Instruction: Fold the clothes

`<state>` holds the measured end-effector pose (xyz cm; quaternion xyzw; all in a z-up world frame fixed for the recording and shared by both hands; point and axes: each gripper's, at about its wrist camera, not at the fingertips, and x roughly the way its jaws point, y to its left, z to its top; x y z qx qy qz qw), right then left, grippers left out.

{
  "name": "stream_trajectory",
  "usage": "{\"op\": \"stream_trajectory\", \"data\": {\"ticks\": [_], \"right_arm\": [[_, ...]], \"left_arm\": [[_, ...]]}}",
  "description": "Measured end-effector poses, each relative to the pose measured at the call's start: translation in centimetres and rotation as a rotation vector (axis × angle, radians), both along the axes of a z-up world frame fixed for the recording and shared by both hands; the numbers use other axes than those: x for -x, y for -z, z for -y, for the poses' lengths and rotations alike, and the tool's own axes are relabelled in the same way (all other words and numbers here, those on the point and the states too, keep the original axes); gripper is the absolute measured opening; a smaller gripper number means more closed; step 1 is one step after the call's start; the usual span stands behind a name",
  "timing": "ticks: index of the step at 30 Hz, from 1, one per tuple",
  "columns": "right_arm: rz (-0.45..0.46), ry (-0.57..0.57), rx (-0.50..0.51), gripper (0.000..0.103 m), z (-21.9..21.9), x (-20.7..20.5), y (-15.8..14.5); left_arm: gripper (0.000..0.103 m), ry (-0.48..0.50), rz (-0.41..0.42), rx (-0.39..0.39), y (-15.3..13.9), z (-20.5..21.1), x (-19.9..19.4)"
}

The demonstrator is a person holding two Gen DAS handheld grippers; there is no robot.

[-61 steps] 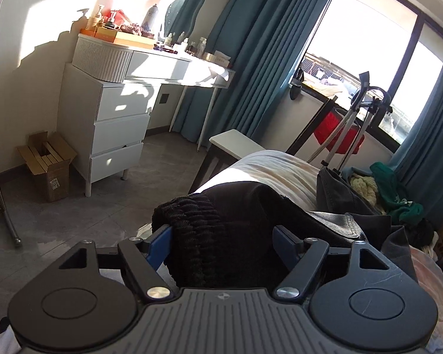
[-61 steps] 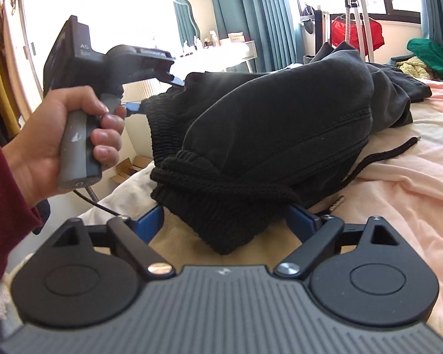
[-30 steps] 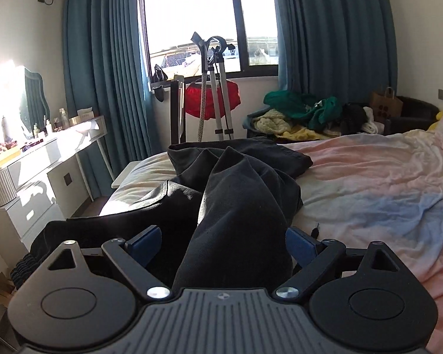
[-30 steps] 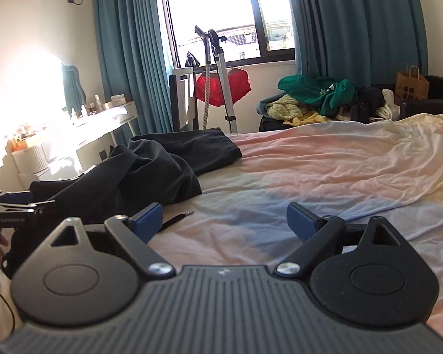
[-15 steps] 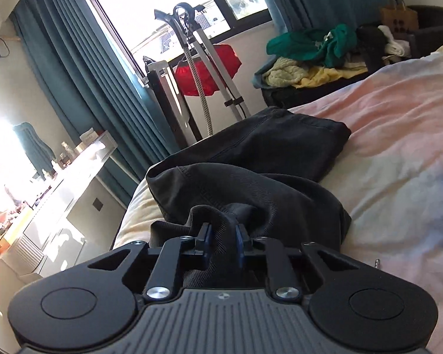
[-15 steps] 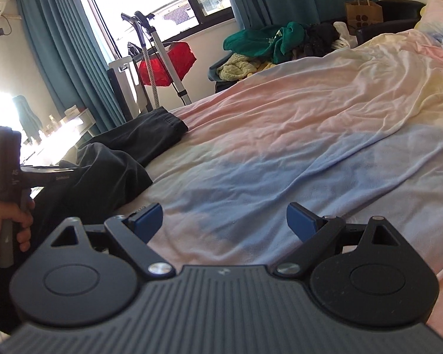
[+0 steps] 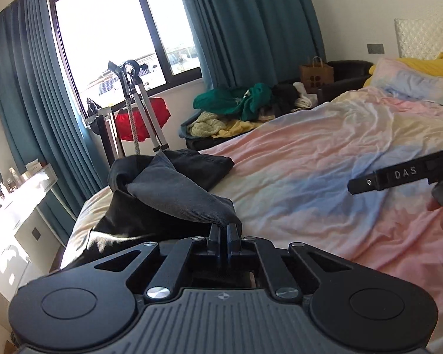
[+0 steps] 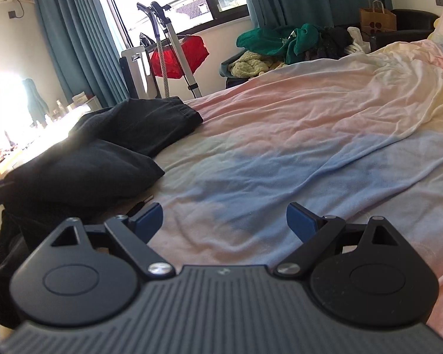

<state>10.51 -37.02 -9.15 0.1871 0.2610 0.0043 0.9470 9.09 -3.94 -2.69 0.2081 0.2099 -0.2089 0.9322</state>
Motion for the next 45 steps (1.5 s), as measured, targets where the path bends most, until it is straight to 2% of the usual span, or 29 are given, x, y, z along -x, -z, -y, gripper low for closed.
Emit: {"op": "stream_trajectory", "data": {"ticks": [2, 4, 6, 8, 12, 14, 16, 18, 19, 21, 22, 26, 29, 32, 34, 35, 36, 41, 45], "right_arm": [[0.006, -0.035, -0.038, 0.092, -0.3, 0.7, -0.3], [0.015, -0.076, -0.099, 0.092, -0.5, 1.5, -0.5], [0.022, -0.11, -0.185, 0.092, -0.6, 2.0, -0.8], [0.019, -0.156, -0.275, 0.092, -1.1, 1.3, -1.1], [0.021, -0.206, -0.33, 0.092, -3.0, -4.0, -2.5], [0.011, -0.213, -0.417, 0.092, -3.5, -8.7, -2.5], [-0.011, -0.201, -0.499, 0.087, -4.0, -14.2, -2.1], [-0.025, -0.18, -0.483, 0.081, -5.1, -19.9, -2.0], [-0.03, -0.17, -0.467, 0.08, -5.7, -22.7, -1.9], [-0.032, -0.154, -0.419, 0.068, -7.0, -28.1, -1.9], [-0.028, -0.148, -0.393, 0.068, -7.7, -30.5, -1.9], [-0.061, -0.137, -0.361, 0.068, -10.1, -39.7, -0.2], [-0.071, -0.173, -0.346, 0.068, -11.9, -44.0, 1.1], [-0.12, -0.201, -0.224, 0.067, -14.0, -47.7, 2.7], [-0.089, -0.187, -0.211, 0.059, -14.2, -48.3, 2.9], [-0.068, -0.179, -0.212, 0.037, -14.2, -48.4, 3.0], [-0.048, -0.171, -0.212, 0.005, -14.2, -48.6, 3.0], [0.069, -0.13, -0.124, 0.006, -13.6, -44.8, -0.4], [0.128, -0.076, -0.181, 0.006, -9.3, -39.4, -4.4]], "left_arm": [[0.003, -0.023, -0.021, 0.041, 1.9, -1.2, 1.1], [0.003, -0.075, -0.059, 0.147, 2.9, -2.9, 1.0], [0.003, -0.109, -0.078, 0.239, 2.9, -4.2, 0.7], [0.004, -0.11, -0.066, 0.283, 2.4, -4.9, 0.5], [0.004, -0.106, -0.045, 0.356, 2.3, -5.9, 0.0], [0.004, -0.103, -0.003, 0.358, 3.1, -6.0, -0.6], [0.004, -0.113, 0.002, 0.408, 3.9, -6.6, -1.2], [0.004, -0.133, -0.04, 0.502, 4.4, -7.8, -2.0], [0.004, -0.136, -0.051, 0.531, 4.5, -8.3, -2.3], [0.004, -0.141, -0.063, 0.573, 4.9, -9.0, -3.2], [0.004, -0.143, -0.068, 0.591, 5.2, -9.4, -3.6], [0.004, -0.135, -0.1, 0.634, 6.7, -10.2, -5.8], [0.004, -0.134, -0.118, 0.642, 7.6, -10.6, -7.2], [0.004, -0.139, -0.128, 0.642, 8.3, -10.8, -8.3], [0.004, -0.141, -0.136, 0.651, 8.7, -11.1, -8.8], [0.004, -0.139, -0.138, 0.661, 8.7, -11.3, -8.9], [0.004, -0.136, -0.135, 0.668, 8.7, -11.2, -8.8], [0.004, -0.117, -0.085, 0.635, 7.9, -10.9, -8.2], [0.004, -0.103, -0.061, 0.629, 7.0, -11.0, -7.3]]}}
